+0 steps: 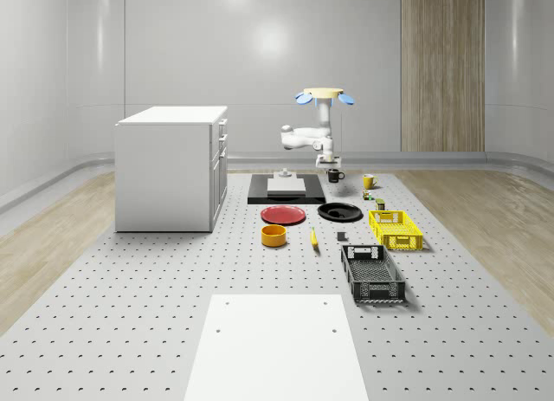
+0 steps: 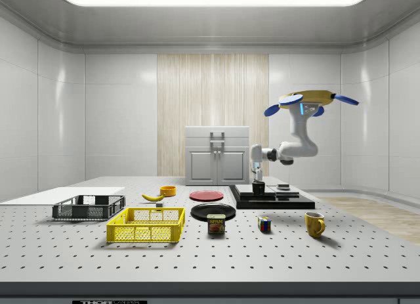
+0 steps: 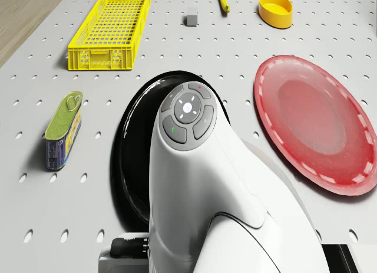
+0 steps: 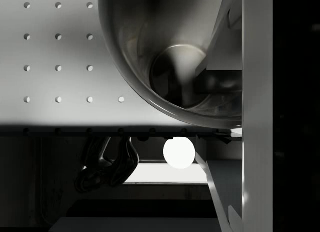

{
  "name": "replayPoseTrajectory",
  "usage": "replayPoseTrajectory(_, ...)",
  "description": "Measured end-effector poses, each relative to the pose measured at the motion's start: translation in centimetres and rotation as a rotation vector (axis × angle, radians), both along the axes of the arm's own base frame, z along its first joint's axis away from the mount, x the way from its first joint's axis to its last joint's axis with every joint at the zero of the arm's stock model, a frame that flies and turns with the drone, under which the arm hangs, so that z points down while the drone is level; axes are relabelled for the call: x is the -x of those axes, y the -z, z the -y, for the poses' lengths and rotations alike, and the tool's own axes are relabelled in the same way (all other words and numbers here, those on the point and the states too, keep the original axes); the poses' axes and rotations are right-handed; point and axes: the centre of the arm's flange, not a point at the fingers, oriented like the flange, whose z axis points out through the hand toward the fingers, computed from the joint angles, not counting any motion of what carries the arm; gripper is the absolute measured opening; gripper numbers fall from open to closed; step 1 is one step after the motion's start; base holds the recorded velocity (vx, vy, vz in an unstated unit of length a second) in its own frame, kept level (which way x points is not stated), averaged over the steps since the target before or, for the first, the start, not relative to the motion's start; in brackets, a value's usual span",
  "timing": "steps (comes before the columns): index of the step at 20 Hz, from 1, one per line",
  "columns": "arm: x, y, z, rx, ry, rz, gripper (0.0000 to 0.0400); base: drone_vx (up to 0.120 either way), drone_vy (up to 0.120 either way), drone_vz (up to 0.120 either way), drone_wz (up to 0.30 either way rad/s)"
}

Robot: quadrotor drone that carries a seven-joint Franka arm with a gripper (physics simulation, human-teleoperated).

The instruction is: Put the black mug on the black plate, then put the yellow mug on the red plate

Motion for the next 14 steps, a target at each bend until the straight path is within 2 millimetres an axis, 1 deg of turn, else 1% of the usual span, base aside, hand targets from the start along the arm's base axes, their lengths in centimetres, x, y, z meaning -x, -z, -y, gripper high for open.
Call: replayPoseTrajectory(14,0.0,0.0,0.0,0.0,0.0,0.0,0.011,0.12,0.0,0.0,0.0)
